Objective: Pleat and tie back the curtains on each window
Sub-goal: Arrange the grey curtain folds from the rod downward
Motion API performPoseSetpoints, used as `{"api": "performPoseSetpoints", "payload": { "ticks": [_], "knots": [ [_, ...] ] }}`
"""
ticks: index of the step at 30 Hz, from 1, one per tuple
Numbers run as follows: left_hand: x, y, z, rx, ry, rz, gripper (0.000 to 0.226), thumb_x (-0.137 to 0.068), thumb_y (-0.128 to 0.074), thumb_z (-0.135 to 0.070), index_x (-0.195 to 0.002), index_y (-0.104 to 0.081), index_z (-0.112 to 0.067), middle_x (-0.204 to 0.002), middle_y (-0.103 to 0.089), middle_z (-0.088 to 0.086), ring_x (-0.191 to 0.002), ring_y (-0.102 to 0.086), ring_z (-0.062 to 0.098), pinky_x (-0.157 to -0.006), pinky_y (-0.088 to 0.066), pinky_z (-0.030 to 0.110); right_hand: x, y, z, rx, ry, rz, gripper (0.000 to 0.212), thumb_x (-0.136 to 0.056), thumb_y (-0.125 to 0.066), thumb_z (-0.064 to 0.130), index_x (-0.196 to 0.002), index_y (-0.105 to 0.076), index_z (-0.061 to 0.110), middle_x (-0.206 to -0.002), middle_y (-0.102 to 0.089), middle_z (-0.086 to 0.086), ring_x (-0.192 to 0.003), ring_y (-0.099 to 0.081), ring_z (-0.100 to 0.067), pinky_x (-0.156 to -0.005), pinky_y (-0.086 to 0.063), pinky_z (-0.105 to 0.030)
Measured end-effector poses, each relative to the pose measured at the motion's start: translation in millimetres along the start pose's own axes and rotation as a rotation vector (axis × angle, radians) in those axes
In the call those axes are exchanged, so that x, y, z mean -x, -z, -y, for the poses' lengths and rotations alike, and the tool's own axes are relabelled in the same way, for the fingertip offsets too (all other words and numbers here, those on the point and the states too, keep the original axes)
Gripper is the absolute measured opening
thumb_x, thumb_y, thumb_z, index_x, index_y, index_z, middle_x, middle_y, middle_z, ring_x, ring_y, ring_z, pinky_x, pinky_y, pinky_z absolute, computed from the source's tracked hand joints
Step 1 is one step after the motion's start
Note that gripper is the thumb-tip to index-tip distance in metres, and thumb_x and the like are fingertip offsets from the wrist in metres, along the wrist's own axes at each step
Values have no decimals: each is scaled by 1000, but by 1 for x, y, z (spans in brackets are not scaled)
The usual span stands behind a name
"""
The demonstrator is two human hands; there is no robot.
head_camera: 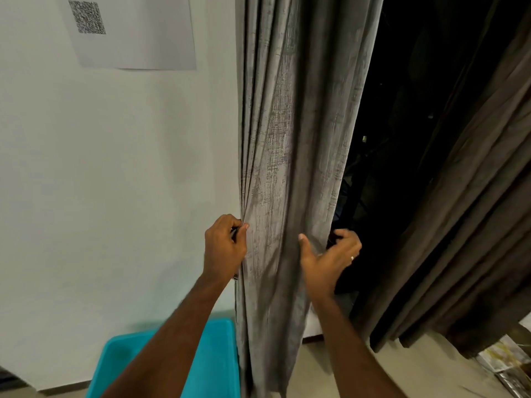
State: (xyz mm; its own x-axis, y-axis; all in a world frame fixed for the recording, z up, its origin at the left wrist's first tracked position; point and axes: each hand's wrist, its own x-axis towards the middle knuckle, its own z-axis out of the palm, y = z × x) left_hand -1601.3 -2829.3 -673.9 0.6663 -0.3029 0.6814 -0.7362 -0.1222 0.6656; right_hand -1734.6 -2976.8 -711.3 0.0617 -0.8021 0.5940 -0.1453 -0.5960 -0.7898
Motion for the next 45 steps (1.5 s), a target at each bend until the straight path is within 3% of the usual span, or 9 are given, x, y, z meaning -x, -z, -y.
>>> {"api": "performPoseSetpoints", "payload": {
  "ticks": [2, 4, 8, 13, 19, 26, 36, 42, 45],
  "knots": [
    [-1, -1, 1, 11, -5, 5, 16, -90, -72, -10, -81, -61, -3, -74, -57, 2, -65, -54, 10, -61, -49, 22, -13, -5, -11, -51, -119, 101, 58, -78, -86, 28, -123, -52, 12, -122, -54, -5, -112, -53, -26, -91, -47, -48],
    [-1, -4, 1, 12, -12, 2, 15, -90, -72, -9, -81, -62, -3, -73, -59, 5, -66, -56, 16, -60, -53, 33, -18, -11, -13, -103, -145, 199, 33, -90, -69, 36, -116, -61, 17, -108, -67, -4, -101, -64, -23, -87, -55, -50],
    [-1, -9, 3, 1, 7, -13, 15, -91, -71, -9, -80, -61, -4, -73, -60, 6, -65, -57, 21, -59, -54, 43, 6, -18, -2, -1, 68, 299, 40, -98, -48, 40, -86, -65, 7, -82, -65, -8, -76, -62, -27, -71, -53, -48],
    [2, -10, 1, 4, -7, -27, 17, -92, -70, -9, -79, -59, -6, -71, -57, 3, -63, -55, 23, -58, -51, 47, 42, -29, 2, 56, 93, 388, 35, -95, -38, 26, -101, -66, 6, -112, -53, -7, -97, -56, -24, -85, -55, -42],
    [10, -9, -7, 20, -21, -24, 14, -91, -69, -10, -80, -61, -6, -74, -59, 3, -67, -56, 18, -61, -51, 38, 57, -38, 25, 43, 99, 444, 17, -95, -54, 31, -98, -66, 20, -96, -69, 2, -91, -62, -22, -80, -50, -30],
    [13, -4, -12, 66, -27, -10, 7, -88, -66, -9, -82, -66, -6, -77, -64, 1, -74, -59, 10, -68, -52, 28, 73, -45, 37, 59, 298, 500, 34, -96, -46, 40, -103, -72, 20, -93, -74, 3, -85, -69, -16, -86, -48, -34],
    [17, 10, -9, 88, -45, 41, 13, -92, -65, -16, -81, -61, -10, -76, -58, -5, -73, -58, 10, -66, -47, 14, 76, -40, 42, -37, 184, 502, 35, -96, -44, 41, -94, -70, 18, -88, -71, 3, -84, -67, -17, -87, -42, -27],
    [25, 10, -18, 50, -84, 31, 12, -94, -63, -19, -83, -57, -19, -77, -53, -11, -70, -53, 1, -65, -45, 14, 86, -42, 51, -74, 171, 498, 25, -98, -53, 33, -102, -68, 14, -94, -69, -1, -88, -64, -19, -83, -55, -38],
    [28, 10, -21, 32, -91, 28, 15, -94, -64, -26, -84, -56, -18, -77, -53, -10, -69, -54, 6, -64, -46, 18, 86, -42, 57, -86, 301, 445, 39, -106, -46, 42, -101, -69, 11, -89, -71, -3, -81, -68, -17, -80, -58, -39]
  ]
}}
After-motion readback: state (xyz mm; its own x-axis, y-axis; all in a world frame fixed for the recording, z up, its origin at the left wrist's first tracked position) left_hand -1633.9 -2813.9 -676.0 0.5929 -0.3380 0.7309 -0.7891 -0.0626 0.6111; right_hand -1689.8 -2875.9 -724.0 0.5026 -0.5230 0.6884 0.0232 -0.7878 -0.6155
